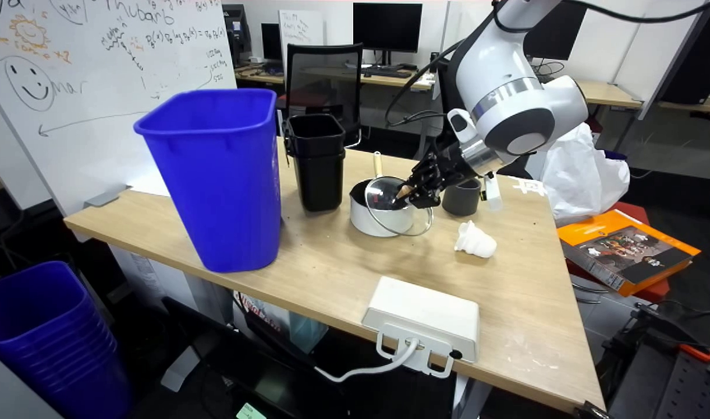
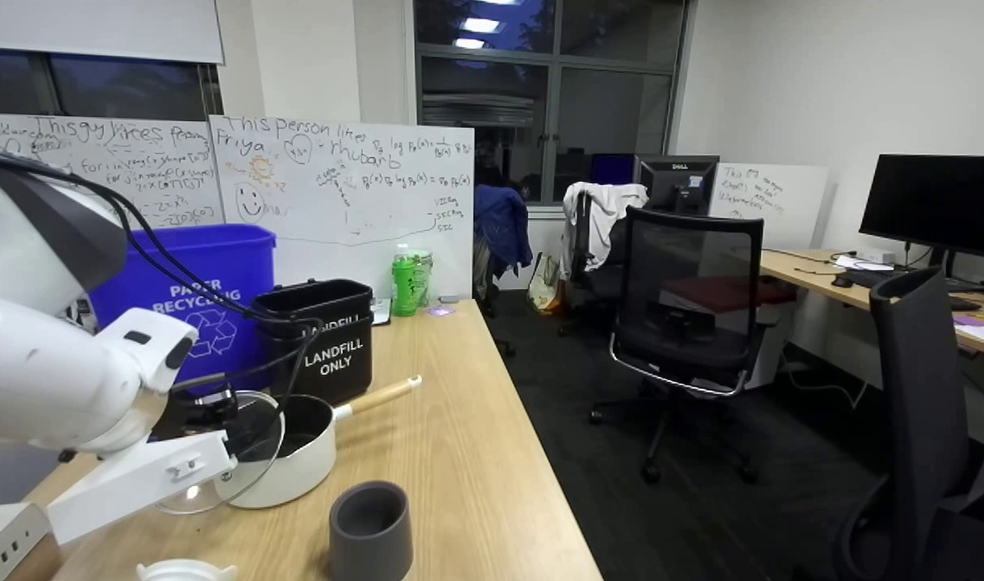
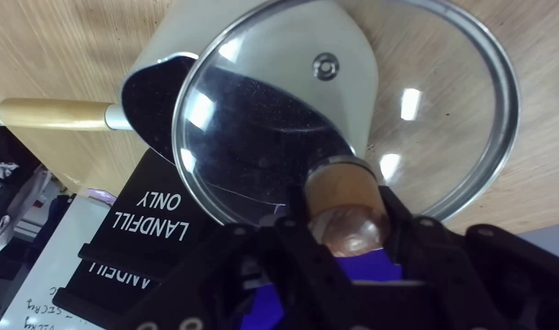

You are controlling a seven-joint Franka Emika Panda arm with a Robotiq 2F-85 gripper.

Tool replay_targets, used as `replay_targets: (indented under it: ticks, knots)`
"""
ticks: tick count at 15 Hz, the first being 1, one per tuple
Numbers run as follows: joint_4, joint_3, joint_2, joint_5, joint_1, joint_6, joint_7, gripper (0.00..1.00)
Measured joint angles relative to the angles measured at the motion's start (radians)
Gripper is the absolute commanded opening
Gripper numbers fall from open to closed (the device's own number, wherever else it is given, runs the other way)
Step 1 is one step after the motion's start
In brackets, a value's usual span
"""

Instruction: Pick the lid and put it on the pot

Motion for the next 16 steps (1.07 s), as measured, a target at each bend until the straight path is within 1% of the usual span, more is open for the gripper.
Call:
replay_targets:
  ticks: [1,2,4,6,7,13,16]
  knots:
    - [0.0,0.0,0.0,0.0,0.0,0.0,0.0,0.16]
    - [0.002,0.025,-0.005,-0.009,-0.02,0.016,0.0,0.16]
    - [0.019,0.117,-0.016,-0.06,-0.101,0.062,0.001,0.16]
    - [0.053,0.213,-0.024,-0.134,-0.193,0.099,0.016,0.16]
    - [0.069,0.23,-0.02,-0.172,-0.215,0.097,0.034,0.16]
    - [0.148,0.226,0.031,-0.346,-0.217,0.093,0.141,0.16]
    - [0.164,0.223,0.041,-0.405,-0.217,0.092,0.173,0.16]
